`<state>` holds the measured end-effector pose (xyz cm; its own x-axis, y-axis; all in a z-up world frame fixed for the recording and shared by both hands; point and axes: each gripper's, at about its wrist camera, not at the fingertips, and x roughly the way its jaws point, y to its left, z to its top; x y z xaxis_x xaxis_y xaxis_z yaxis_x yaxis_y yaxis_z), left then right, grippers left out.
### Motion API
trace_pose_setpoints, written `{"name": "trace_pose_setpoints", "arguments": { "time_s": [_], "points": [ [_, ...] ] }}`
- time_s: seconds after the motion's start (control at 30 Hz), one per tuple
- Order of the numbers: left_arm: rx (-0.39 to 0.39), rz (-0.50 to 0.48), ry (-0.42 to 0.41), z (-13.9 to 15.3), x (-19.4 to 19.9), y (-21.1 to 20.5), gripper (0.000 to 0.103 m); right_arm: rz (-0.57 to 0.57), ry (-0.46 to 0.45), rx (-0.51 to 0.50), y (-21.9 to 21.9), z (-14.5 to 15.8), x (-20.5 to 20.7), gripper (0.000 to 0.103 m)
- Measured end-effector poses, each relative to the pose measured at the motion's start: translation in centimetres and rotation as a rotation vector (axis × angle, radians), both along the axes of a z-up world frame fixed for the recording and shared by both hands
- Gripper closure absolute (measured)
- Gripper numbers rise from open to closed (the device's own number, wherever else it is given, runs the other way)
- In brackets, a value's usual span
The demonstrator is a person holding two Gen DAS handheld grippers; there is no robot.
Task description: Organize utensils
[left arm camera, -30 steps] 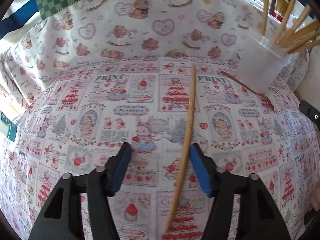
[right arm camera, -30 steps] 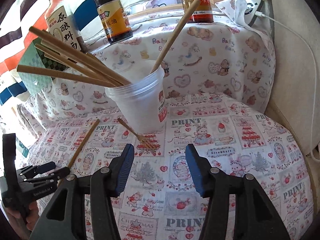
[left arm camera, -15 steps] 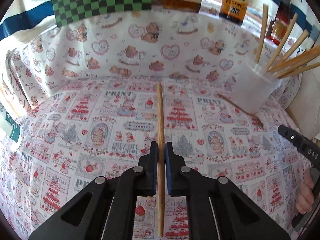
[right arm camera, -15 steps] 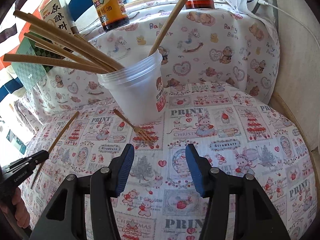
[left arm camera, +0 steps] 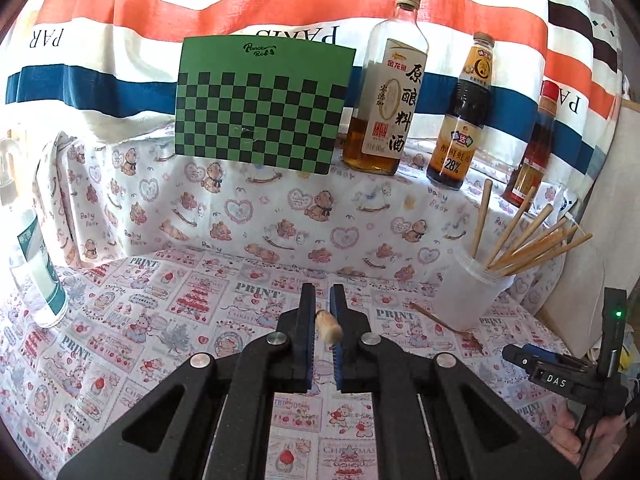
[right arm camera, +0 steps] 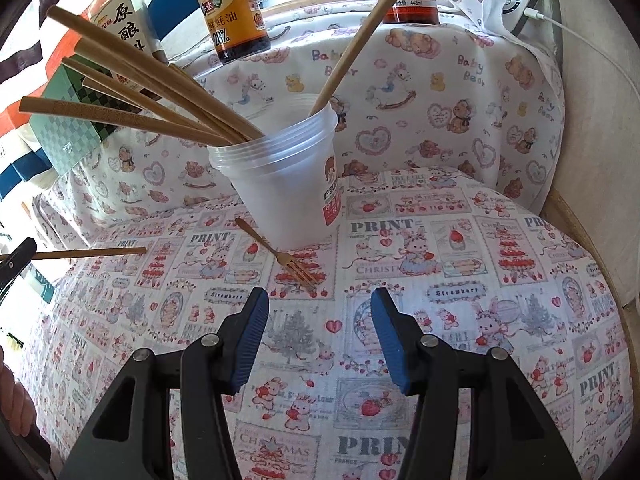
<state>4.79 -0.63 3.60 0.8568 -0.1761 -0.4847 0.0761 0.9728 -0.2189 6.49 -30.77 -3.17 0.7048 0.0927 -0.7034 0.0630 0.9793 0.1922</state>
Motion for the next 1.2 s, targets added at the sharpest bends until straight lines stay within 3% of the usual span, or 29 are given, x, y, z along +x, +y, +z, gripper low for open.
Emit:
{"name": "trace_pose_setpoints", "arguments": {
  "time_s": [0.17, 0.37, 0.57, 0.63, 0.9, 1.2],
  "points": [
    [-0.004, 0.003, -0.007, -0.4, 0.1, 0.2, 0.097, 0.009, 0.018, 0.001, 0.8, 0.1, 1.0, 0.048],
    [-0.009, 0.020, 0.009, -0.6, 0.3, 0.5, 0.097, 0.010, 0.066, -0.133, 2.6, -1.0, 4.7, 0.052],
    [-0.038, 0.040, 0.027, -0.4, 0.5, 1.4, 0.097, -0.001, 0.098, -0.033, 1.9, -2.3, 6.1, 0.065],
    [-0.039, 0.043, 0.031, -0.5, 0.6, 1.4, 0.097, 0.033, 0.094, -0.059, 2.6, -2.3, 6.2, 0.069],
    [-0.010, 0.046, 0.012, -0.3, 0.2, 0.9, 0.097, 0.163, 0.109, -0.054, 4.5, -1.7, 3.1, 0.099],
    [-0.035, 0.043, -0.047, 0.6, -0.8, 1.3, 0.097, 0.223, 0.024, -0.023, 5.5, 2.9, -1.5, 0.099]
  ]
}}
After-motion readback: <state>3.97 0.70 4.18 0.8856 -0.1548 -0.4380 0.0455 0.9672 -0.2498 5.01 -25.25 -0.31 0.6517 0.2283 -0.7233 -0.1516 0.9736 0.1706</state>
